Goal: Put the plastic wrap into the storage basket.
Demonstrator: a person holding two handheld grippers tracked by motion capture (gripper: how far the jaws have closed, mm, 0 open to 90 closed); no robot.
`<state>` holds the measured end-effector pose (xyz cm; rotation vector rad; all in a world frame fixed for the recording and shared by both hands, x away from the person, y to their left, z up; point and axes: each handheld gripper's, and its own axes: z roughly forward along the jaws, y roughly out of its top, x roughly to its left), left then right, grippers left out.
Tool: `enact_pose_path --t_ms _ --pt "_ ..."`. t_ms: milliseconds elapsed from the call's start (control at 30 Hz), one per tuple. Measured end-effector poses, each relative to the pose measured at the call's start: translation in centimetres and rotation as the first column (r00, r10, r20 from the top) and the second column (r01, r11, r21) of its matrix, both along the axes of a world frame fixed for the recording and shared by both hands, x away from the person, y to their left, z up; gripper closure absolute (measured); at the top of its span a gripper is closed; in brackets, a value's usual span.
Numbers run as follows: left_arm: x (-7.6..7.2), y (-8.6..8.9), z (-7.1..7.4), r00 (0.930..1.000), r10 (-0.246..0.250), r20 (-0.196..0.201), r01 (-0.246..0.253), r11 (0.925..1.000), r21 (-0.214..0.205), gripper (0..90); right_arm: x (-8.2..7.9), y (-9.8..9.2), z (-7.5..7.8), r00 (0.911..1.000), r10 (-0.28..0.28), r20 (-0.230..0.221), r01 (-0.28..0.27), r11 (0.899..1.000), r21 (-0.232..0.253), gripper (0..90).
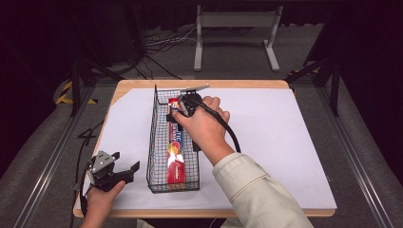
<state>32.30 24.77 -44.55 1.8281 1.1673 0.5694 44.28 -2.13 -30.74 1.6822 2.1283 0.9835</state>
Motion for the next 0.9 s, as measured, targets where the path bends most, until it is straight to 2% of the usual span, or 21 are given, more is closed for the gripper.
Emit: enact_pose_path --t_ms 100,333,500,567,833,900 --pt "0.0 0.0 0.0 1.0 0.001 0.001 -0.001 1.0 0.002 15.2 -0.3 -0.9 0.7 0.9996 0.021 0.018 -0.021 1.0 0.007 22.1" --pt "-0.1 -0.3 0.0 0.9998 -0.011 0.015 0.01 0.9986 0.052 15.2 -1.1 -2.8 1.6 0.9953 0.07 0.067 -0.07 0.998 0.002 20.5" --pt "-0.2 -0.3 0.0 0.9999 -0.011 0.012 0.01 0.9985 0.054 15.1 -1.5 -4.8 2.0 0.9854 0.138 0.1 -0.137 0.99 -0.018 20.0" --pt "-0.1 -0.2 0.0 0.9999 -0.007 0.007 0.007 0.9991 0.043 15.0 -1.7 -5.7 2.2 0.9765 0.172 0.13 -0.168 0.985 -0.041 20.0" --pt "-0.1 -0.3 -0.1 0.9999 -0.016 0.004 0.015 0.9988 0.047 14.9 -2.3 -9.5 2.7 0.9658 0.2 0.165 -0.194 0.98 -0.051 19.1" --pt "-0.1 -0.3 -0.1 0.9999 -0.015 0.002 0.015 0.9992 0.036 14.9 -2.4 -10.4 2.7 0.9601 0.216 0.178 -0.21 0.976 -0.051 19.2"
